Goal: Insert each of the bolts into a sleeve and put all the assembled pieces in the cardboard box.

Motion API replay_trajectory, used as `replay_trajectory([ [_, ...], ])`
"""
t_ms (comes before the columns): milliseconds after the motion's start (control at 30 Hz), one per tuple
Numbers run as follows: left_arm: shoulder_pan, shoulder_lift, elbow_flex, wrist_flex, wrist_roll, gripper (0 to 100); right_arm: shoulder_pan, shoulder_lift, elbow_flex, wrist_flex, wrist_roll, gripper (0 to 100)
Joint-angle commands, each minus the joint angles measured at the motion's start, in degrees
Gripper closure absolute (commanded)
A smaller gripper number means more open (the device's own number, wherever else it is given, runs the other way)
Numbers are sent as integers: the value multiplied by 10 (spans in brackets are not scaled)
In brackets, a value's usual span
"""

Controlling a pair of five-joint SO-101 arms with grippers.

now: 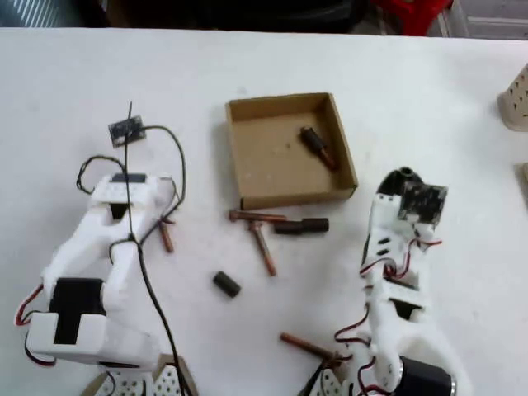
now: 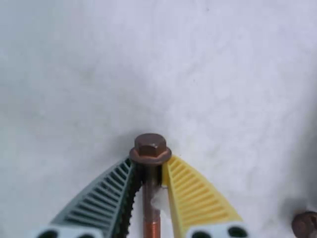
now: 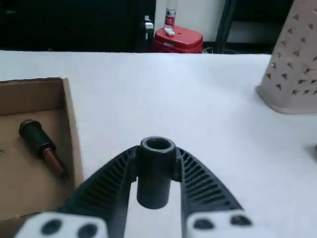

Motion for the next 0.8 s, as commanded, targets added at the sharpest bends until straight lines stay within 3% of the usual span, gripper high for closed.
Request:
replay_trajectory([
  [0, -3, -2, -18, -17, -5, 973, -58, -22, 33, -77, 8, 982],
  [133, -3, -2, -18, -17, -5, 973, -131, -17, 90, -170, 8, 982],
  [467, -3, -3, -18, -17, -6, 973, -285, -15, 88, -176, 5, 982],
  [633, -3, -3, -18, -17, -6, 973, -377, -15, 88, -176, -98, 982],
  [767, -3, -3, -18, -17, -6, 973, -413, -15, 88, -176, -116, 982],
])
